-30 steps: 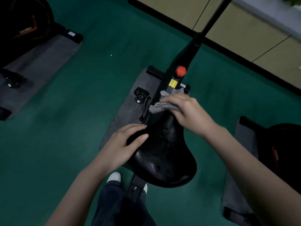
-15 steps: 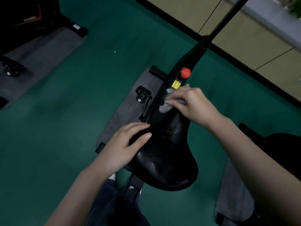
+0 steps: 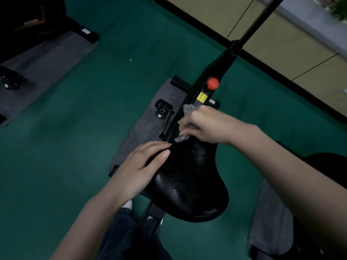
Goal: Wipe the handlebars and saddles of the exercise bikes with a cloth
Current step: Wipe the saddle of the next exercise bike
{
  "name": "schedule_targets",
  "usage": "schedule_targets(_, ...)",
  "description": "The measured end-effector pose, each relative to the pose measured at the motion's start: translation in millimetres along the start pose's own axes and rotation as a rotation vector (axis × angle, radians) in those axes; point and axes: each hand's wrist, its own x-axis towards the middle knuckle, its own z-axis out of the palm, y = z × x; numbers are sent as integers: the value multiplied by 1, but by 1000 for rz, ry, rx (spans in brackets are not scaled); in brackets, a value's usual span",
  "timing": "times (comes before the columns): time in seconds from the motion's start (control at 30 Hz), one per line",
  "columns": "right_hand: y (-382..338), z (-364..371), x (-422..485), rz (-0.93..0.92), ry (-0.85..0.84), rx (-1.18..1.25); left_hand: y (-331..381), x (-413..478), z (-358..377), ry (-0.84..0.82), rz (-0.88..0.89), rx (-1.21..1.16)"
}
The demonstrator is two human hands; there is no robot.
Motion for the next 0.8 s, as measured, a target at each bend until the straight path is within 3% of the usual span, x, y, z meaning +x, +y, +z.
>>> schedule_targets(0.1, 14, -12, 7, 84, 17, 113, 1, -1, 0, -6, -15, 1)
schedule_targets(0.17, 35, -18, 10, 198, 119, 180, 2, -2, 0, -12, -24, -5)
schedule_targets(0.23, 53, -12, 3, 346, 262, 405, 2, -2, 0, -15, -26, -11)
schedule_targets(0.33, 49, 19, -17, 461, 641, 996, 3, -3, 0, -12, -24, -17)
schedule_targets(0.4, 35, 45, -29, 509, 934, 1125, 3, -4, 1, -6, -11, -16)
schedule_targets(0.5, 5, 77, -45, 638, 1164, 1166, 2, -5, 2, 1, 13, -4)
schedule_targets(0.6, -24, 99, -65, 730, 1164, 1151, 0, -8, 3, -9, 29, -17)
schedule_targets(0.8, -37, 113, -106, 643, 958, 882, -1, -8, 3, -31, 51, -41)
